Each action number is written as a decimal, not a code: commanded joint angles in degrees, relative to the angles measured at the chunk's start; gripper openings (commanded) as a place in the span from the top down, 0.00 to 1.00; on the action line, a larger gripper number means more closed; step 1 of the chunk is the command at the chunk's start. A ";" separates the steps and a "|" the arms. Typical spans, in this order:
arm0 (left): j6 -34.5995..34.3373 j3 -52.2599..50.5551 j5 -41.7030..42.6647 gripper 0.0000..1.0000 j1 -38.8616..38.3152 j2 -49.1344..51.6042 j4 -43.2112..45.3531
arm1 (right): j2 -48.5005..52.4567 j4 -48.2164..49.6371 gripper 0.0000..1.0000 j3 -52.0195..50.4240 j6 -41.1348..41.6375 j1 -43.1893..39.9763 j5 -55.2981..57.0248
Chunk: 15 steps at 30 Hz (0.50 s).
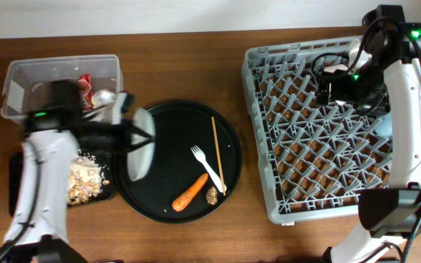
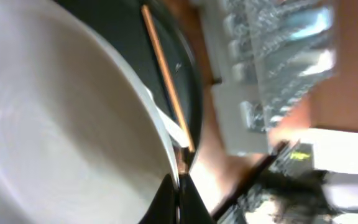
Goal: Sort waste into correct bins and load items into the dishwasher rack
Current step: 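Carry the plate left and tip its rice onto the black tray, then set the empty plate back on the round tray with the left gripper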
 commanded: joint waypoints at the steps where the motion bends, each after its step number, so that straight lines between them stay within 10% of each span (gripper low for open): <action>1: -13.00 0.02 -21.55 1.00 -12.52 -0.15 5.77 | -0.24 -0.35 0.01 0.00 -0.07 0.13 0.09; 15: -23.87 0.02 -36.83 0.99 -33.66 13.46 16.52 | -0.24 -0.35 0.01 0.00 -0.07 0.15 0.09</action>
